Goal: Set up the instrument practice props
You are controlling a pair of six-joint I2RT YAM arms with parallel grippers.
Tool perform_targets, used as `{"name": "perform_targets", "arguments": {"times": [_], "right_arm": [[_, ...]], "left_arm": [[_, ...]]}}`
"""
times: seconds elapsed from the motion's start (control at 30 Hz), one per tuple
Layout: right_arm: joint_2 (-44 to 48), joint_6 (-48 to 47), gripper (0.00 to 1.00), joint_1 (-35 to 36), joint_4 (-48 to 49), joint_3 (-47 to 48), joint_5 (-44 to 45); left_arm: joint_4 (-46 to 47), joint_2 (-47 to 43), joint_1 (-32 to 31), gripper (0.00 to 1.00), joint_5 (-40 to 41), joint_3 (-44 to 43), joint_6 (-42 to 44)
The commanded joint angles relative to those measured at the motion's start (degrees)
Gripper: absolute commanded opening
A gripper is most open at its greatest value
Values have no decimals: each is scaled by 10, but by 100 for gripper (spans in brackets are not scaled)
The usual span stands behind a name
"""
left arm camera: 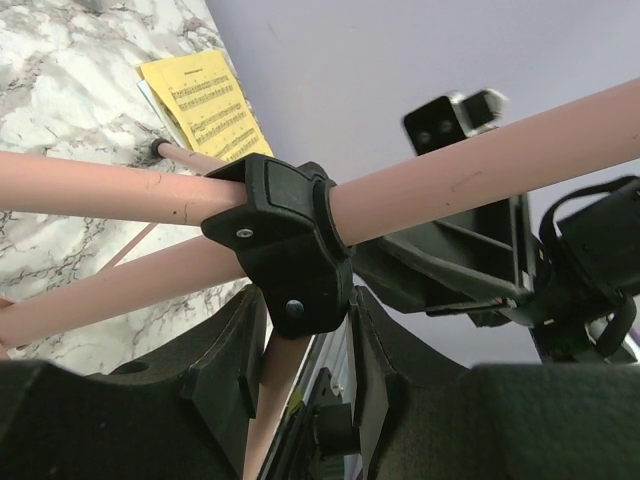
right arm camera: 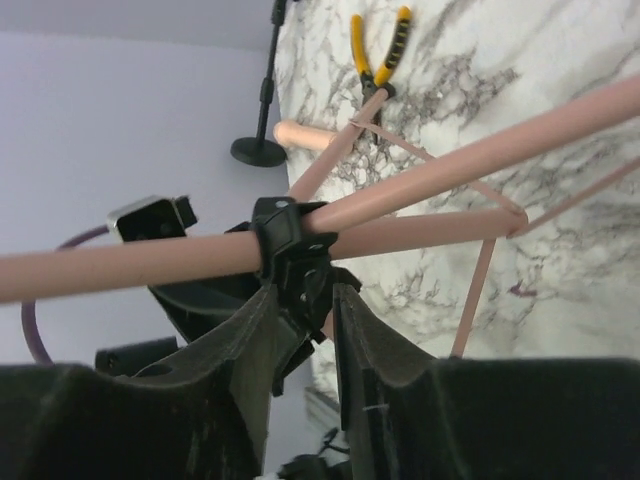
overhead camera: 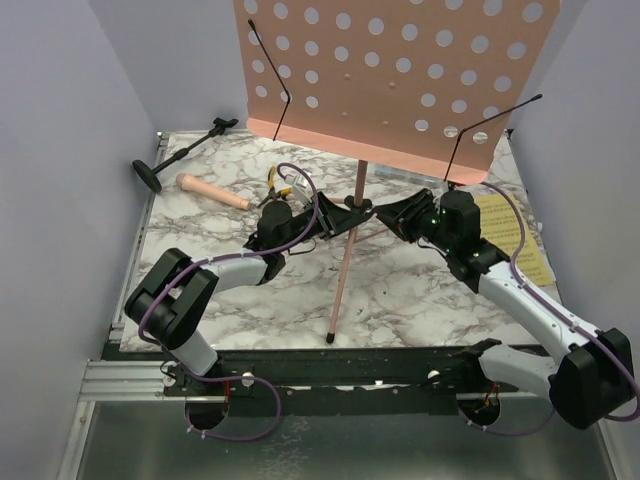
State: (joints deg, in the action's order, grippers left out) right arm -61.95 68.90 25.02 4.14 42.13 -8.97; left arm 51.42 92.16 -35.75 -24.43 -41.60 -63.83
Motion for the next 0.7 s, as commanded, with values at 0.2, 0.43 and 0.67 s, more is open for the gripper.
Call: {"name": "perform_targets", "arguments": {"times": [0.2,0.43,0.67], "right_arm": [[-71,138,18,-9,-19,-7,-22],[-79,309,0,-13,92,-142,-68],[-148,344,0,-14,284,-200,-134]], "left_arm": [[-148,30,0,0,-76,11,29],[-148,30,0,0,-83,15,31],[-148,25,0,0,-84,14,38]]}}
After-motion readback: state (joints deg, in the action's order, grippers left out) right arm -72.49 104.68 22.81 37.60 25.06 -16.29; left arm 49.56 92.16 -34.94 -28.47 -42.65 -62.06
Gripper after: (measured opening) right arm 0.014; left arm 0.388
